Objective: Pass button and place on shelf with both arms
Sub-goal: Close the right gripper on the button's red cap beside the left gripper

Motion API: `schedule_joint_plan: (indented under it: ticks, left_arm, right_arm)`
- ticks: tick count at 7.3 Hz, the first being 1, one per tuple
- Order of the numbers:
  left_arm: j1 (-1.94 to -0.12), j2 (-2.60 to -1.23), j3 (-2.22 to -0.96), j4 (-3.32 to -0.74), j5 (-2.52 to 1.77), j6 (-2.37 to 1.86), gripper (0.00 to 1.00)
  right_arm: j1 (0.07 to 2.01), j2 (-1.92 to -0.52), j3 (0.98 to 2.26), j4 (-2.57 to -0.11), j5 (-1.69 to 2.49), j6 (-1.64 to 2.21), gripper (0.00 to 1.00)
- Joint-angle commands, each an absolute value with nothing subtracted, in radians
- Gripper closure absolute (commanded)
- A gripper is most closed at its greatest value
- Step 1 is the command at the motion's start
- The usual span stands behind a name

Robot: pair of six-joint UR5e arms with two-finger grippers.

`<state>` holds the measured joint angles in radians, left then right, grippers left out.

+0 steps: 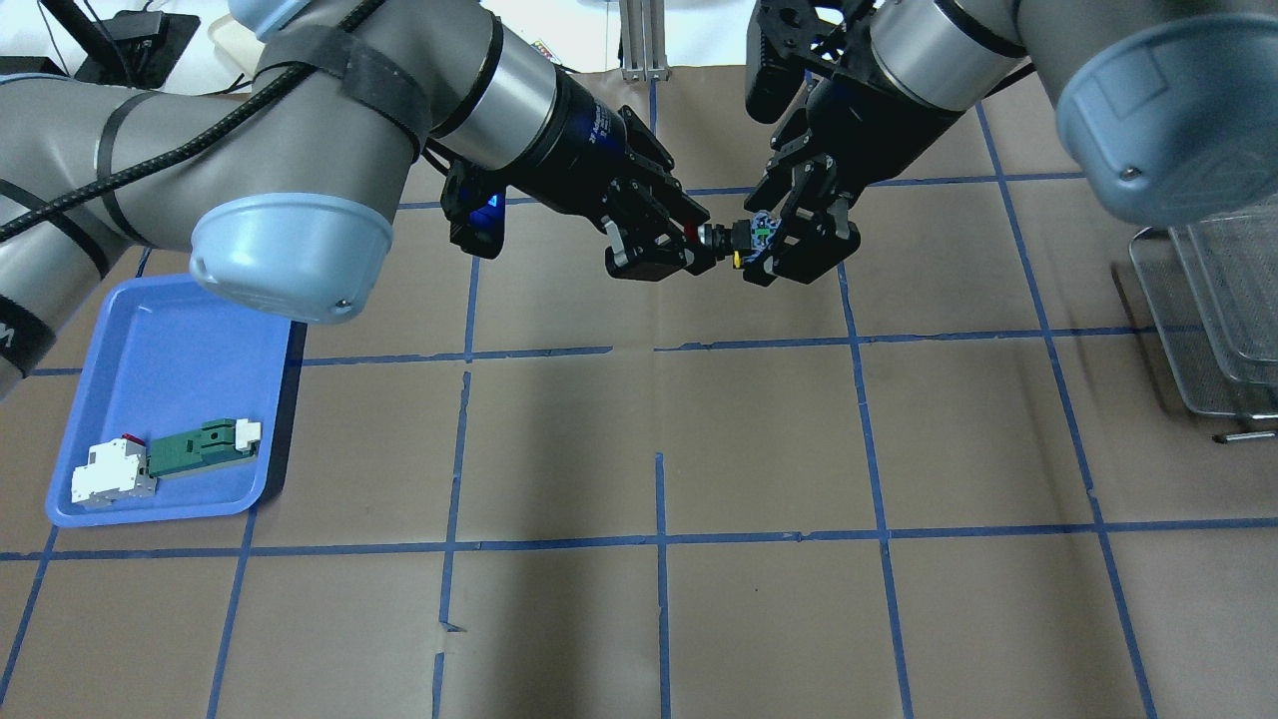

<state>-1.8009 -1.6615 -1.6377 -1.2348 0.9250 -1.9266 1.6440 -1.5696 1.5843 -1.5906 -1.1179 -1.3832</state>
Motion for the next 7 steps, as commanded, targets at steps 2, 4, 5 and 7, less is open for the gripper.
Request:
schedule_joint_plan:
  ticks: [2, 4, 5, 7]
  left_arm:
    - [-1.801, -1.660, -1.638, -1.235, 0.925, -1.927, 1.00]
    - [-1.801, -1.660, -1.638, -1.235, 0.925, -1.927, 1.00]
    - [-1.801, -1.658, -1.638, -1.235, 0.928, -1.927, 1.00]
    - [-1.799, -1.658, -1.634, -1.235, 0.943, -1.927, 0.12]
  right_arm:
    - [1.646, -1.572, 1.583, -1.634, -1.118, -1.385, 0.87]
    - [1.660, -1.571, 1.585, -1.632, -1.118, -1.394, 0.95]
    - [1.661, -1.571, 1.585, -1.632, -1.118, -1.394, 0.95]
    - [1.661, -1.569, 1.585, -1.632, -1.120, -1.396, 0.95]
